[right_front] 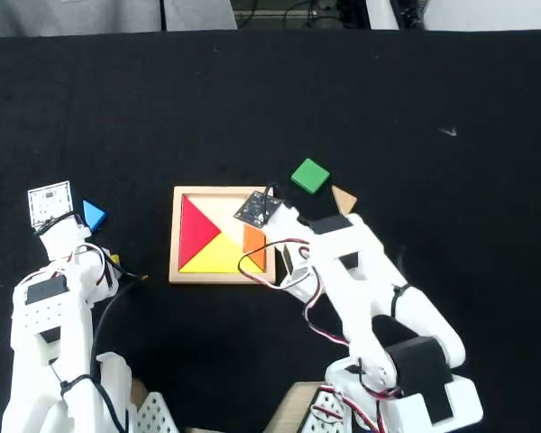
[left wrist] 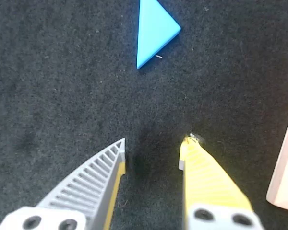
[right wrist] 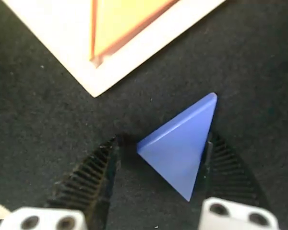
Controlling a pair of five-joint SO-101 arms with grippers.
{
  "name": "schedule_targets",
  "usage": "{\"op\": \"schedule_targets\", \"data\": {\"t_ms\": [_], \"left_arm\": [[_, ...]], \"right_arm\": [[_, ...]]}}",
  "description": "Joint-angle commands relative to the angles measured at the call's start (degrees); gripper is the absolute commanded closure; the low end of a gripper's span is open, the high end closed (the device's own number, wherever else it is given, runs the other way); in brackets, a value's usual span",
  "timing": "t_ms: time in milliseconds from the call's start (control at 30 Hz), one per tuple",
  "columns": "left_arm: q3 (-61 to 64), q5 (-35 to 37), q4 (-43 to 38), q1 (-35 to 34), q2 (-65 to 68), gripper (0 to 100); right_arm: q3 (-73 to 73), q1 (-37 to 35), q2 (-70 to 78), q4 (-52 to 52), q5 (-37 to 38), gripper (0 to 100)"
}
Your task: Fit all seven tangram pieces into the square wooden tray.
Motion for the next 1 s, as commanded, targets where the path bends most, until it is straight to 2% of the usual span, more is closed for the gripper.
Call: {"op": "schedule_targets", "data": {"t_ms": [0,233,500,667,967], "left_arm": [[-0.2,0.2,-0.9,0.7,-1.1,81],[-0.2,0.2,-0.9,0.7,-1.1,81],[-0.2,0.2,-0.9,0.7,-1.1,81],[-0.2,0.2,-0.9,0.7,-1.1,81],[-0.2,0.2,-0.9,0.7,-1.1,81]], "right_arm": [[-0.1,1.2,-0.5,-0.9,0.6,73.0],[-1.1,1.2,-4.2,1.1,-1.6,73.0],[0.4,-2.9,-13.8,8.0,-2.5,73.0],[0.6,-2.8,-9.5,7.7,-2.5,73.0],[0.5,-2.7,0.0,0.6,-2.5,73.0]]}}
